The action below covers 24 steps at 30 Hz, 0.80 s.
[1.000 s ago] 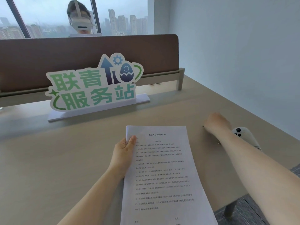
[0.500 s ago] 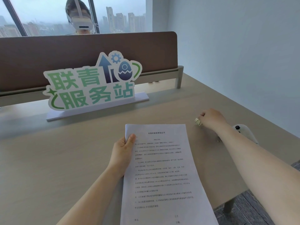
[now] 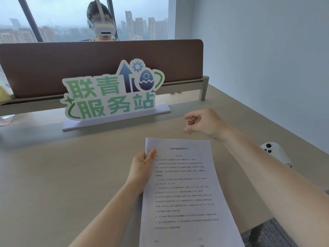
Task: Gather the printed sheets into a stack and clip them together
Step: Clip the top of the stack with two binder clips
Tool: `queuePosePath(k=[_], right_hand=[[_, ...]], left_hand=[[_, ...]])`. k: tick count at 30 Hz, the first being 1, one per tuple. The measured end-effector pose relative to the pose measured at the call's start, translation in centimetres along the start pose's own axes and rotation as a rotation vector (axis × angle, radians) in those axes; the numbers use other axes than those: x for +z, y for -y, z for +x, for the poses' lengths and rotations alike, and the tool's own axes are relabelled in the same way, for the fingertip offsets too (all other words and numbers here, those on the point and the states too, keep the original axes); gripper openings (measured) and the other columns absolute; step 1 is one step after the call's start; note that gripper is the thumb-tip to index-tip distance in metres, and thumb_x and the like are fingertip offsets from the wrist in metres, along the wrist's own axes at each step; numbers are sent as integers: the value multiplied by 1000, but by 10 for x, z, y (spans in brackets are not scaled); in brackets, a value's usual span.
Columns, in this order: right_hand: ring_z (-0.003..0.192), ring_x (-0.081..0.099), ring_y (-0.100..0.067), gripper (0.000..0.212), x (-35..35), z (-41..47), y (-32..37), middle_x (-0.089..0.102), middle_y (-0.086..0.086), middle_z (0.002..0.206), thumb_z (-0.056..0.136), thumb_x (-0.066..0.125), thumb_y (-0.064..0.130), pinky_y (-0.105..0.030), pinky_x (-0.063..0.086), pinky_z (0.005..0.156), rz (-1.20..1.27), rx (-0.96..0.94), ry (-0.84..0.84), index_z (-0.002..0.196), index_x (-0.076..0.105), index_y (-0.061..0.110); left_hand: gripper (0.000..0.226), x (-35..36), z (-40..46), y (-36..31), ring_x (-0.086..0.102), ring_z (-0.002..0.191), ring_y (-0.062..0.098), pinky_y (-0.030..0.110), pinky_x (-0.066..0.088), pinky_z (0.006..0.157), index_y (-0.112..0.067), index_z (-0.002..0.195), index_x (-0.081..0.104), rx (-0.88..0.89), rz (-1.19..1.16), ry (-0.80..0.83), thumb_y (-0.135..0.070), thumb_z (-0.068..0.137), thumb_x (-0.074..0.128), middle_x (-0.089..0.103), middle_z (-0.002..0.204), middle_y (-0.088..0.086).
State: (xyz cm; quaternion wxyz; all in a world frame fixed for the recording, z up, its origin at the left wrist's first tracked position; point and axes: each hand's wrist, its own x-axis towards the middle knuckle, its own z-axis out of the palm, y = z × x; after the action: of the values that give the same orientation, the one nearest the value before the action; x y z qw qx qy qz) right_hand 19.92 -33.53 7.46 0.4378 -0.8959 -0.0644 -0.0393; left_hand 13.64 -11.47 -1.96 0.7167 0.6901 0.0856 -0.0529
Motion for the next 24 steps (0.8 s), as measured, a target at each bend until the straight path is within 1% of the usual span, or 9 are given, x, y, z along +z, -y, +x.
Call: queuePosePath(k=[2,5,6,8,10,14,18,22,24], right_hand=[[71,61,-12,47,14,-3,16,65,-1,79,68,85,5,-33,56,85,26,-63,54,113,71,10],[67,59,-9,42,31,-5,31,63,-3,79,70,83,-3,-16,54,74,73,-142,102,109,72,10],[67,59,-9,39,36,-5,34,64,-4,79,70,82,-5,-13,53,72,82,-169,108,105,73,11],[69,60,-11,35,42,-2,38,65,-7,80,70,81,-8,-18,56,74,105,-211,110,99,74,9],[72,62,-13,31,47,1,40,67,-10,80,70,80,-10,-27,57,80,111,-231,115,95,75,8],[76,64,-14,34,52,7,44,68,-8,78,69,82,-9,-37,59,87,98,-242,158,88,75,19],[77,62,-16,31,53,12,47,67,-10,81,70,82,-7,-38,58,88,54,-241,207,96,77,9],[75,63,-12,28,50,15,52,70,-16,82,71,83,-3,-33,57,86,17,-247,258,94,77,10],[73,62,-9,27,49,15,54,71,-13,80,72,82,-3,-29,56,85,10,-242,292,93,77,11]], left_hand=[[27,0,0,1,74,78,27,43,61,74,-8,96,68,5,-8,4,-29,99,53,77,90,12],[27,-1,0,1,74,79,27,41,61,74,-8,96,68,8,-12,10,-30,99,52,77,90,12],[27,-2,0,1,74,79,27,41,61,74,-8,95,69,8,-15,15,-30,99,52,77,89,11],[28,-2,0,2,75,80,28,41,61,75,-9,95,69,14,-25,28,-30,99,52,77,90,12],[27,-3,0,3,74,83,30,43,60,77,-9,96,69,25,-45,39,-30,99,52,77,93,13],[26,-5,1,5,74,85,30,43,60,77,-9,97,69,47,-70,51,-29,99,52,77,95,14],[24,-4,0,6,73,86,32,45,60,77,-10,96,69,75,-74,62,-27,99,52,76,96,16],[23,-4,0,8,73,84,30,44,61,75,-9,94,69,95,-79,61,-26,98,53,76,94,16],[23,-4,-1,9,73,85,31,44,60,75,-8,95,68,106,-88,67,-25,98,53,75,95,16]])
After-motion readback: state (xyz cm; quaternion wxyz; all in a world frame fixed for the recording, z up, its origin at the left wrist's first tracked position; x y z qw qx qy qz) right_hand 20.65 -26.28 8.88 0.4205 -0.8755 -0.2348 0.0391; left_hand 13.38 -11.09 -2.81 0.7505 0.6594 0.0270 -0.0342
